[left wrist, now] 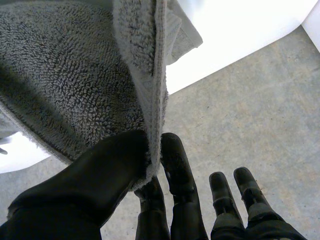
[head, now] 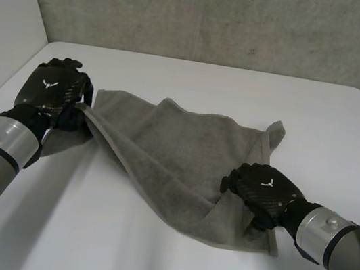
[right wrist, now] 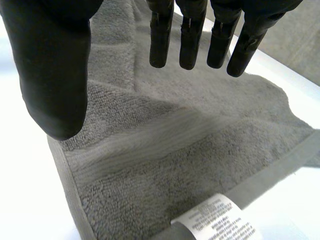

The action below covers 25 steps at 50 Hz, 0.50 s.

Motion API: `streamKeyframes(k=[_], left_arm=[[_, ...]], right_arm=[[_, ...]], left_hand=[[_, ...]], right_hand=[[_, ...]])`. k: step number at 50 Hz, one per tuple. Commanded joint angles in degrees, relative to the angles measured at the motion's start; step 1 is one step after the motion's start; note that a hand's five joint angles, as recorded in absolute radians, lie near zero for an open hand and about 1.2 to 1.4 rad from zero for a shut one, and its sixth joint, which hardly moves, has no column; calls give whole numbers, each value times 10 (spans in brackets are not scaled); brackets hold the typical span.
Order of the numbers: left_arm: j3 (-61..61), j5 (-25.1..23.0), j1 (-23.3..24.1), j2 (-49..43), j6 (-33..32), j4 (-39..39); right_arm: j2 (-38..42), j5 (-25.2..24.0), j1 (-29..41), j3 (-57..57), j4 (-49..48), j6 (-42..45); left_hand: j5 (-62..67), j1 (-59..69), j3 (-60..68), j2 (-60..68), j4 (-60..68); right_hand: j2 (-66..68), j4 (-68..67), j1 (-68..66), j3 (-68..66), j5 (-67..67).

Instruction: Fold the towel.

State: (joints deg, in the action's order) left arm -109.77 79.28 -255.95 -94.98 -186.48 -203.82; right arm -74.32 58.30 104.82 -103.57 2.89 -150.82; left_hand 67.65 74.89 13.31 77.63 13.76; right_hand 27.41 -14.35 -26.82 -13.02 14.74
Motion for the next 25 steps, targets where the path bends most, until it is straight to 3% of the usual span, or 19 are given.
streamKeyframes(k=[1,14,16,18,25], left_arm=[[0,0,1,0,0,0],[0,0,4,0,1,1],[0,0,4,1,1,2],[0,0,4,1,1,2],[0,1,4,1,2,4]], right_arm=[[36,-2,23,6,-25,-2],[117,33,58,39,-82,-9],[124,34,58,43,-82,-9],[124,38,58,53,-80,-10],[47,38,25,102,-44,-57]], left_hand=[[23,51,-33,24,-38],[23,51,-33,24,-38],[23,51,-33,24,-38],[23,51,-33,24,-38],[23,51,-33,24,-38]], right_hand=[[-25,44,19,30,1],[124,44,-130,30,151],[192,44,-198,30,218],[524,44,-530,30,551],[526,44,-532,30,553]])
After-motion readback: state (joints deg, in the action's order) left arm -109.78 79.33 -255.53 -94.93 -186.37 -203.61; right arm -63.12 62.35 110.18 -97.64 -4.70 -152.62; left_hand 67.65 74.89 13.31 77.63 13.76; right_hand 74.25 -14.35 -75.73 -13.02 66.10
